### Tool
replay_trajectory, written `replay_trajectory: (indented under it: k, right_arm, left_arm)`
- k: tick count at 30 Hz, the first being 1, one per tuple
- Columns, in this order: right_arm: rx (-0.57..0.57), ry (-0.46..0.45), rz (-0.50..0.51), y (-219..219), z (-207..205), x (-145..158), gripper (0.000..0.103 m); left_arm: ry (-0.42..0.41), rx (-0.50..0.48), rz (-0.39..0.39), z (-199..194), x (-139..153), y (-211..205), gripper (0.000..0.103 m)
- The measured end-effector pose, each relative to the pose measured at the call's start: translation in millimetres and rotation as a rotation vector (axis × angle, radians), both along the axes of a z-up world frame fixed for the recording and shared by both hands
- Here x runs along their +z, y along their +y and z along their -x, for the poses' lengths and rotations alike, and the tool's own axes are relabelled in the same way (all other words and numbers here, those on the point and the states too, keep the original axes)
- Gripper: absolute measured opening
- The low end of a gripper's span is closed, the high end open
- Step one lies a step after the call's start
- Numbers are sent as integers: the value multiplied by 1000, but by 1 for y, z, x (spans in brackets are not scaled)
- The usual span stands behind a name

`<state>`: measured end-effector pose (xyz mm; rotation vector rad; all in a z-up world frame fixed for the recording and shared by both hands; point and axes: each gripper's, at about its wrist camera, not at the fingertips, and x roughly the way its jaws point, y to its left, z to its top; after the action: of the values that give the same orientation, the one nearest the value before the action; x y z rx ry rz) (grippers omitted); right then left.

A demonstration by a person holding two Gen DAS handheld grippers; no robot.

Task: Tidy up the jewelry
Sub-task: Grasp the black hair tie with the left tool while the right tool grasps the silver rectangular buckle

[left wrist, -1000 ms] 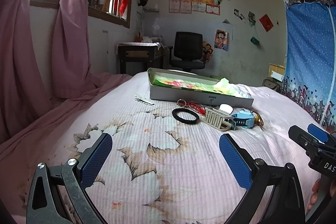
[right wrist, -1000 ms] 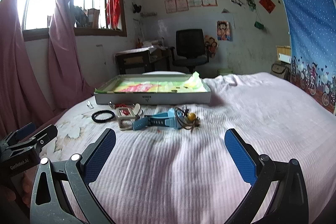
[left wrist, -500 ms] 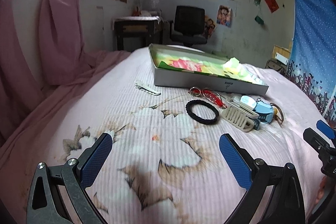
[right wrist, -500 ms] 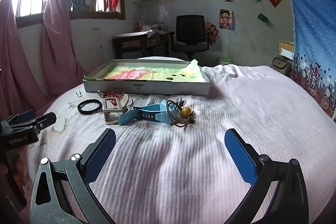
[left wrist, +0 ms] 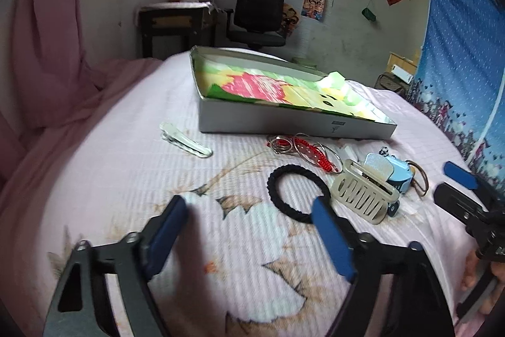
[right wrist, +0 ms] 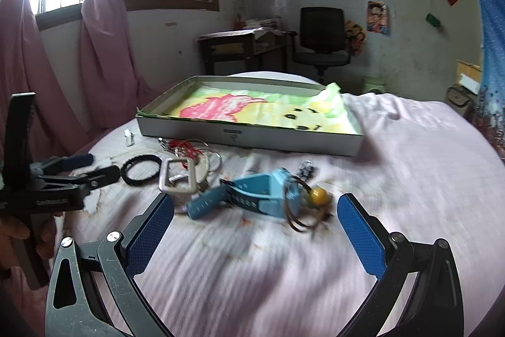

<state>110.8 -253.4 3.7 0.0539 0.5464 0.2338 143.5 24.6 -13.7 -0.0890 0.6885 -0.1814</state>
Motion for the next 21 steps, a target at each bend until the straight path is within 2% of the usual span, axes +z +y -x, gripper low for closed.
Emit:
replay_trajectory:
  k: [1,3,5,7,9,10,15,21]
  right_arm:
    - [12,2,-14,3,-4,0,99]
    - [25,8,-31,9,-11,-1,83]
    - [39,18,-44,12,-17,-1,74]
    - [67,29,-47,21,-25,-2,69]
    - [87,35,-43,28,-31,-2,58]
    - [98,38,-40,33,-34,-2,56]
    - [129,58,-34,43,-48,-2,32]
    - [155,115,-60,45,-53,-9,23]
  left_arm:
    - [-2,-4,8,-2,0,0,74]
    - [-11,-27,25,-3,1,-2,68]
    - [-5,-44,43,-6,1,-3,60]
    - [5,-58,59,-9,0,-3,50]
    - [18,-76,84,-11,-1,-3,44]
    - [24,-84,94,-13,-2,-3,39]
    - [45,-106,138,-17,-8,-3,26]
    - [63,-109,185,-20,-10,1,13]
